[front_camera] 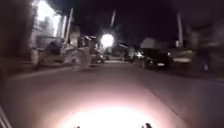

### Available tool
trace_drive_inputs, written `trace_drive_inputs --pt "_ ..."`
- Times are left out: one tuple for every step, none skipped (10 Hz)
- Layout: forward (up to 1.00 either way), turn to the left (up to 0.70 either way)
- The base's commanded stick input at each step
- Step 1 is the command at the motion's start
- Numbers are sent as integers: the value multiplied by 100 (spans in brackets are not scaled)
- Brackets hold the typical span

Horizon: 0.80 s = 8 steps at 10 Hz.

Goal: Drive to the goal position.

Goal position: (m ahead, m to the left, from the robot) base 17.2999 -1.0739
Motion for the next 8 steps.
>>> trace_drive_inputs --pt "85 0" --pt "85 0" --pt "85 0" --pt "85 0" --pt "85 0" --pt "85 0" --pt "85 0" --pt "85 0"
